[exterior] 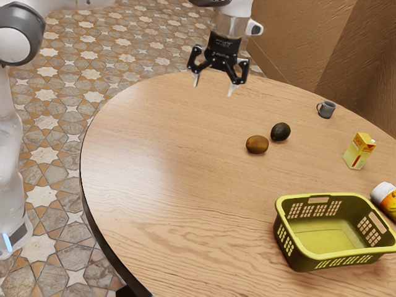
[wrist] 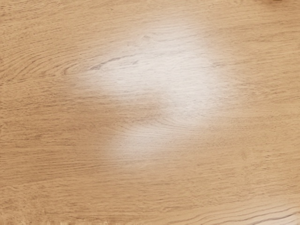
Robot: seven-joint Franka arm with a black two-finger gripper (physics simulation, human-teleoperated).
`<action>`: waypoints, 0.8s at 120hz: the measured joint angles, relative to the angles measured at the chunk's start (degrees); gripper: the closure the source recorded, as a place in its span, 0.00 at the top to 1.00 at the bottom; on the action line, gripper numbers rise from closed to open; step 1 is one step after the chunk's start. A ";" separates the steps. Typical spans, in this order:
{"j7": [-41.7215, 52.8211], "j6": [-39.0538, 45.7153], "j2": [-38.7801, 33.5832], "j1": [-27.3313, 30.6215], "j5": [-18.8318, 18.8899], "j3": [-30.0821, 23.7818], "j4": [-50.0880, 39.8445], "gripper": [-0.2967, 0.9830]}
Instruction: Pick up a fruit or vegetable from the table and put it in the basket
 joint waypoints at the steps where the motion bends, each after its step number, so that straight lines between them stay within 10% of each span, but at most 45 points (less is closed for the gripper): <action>1: -1.00 -0.06 0.03 0.00 0.00 0.00 0.00 0.77; 39: -24.23 -1.06 -0.28 -1.72 0.48 -1.00 0.32 0.77; 96: 7.65 4.33 22.87 5.12 3.44 -4.57 17.72 0.77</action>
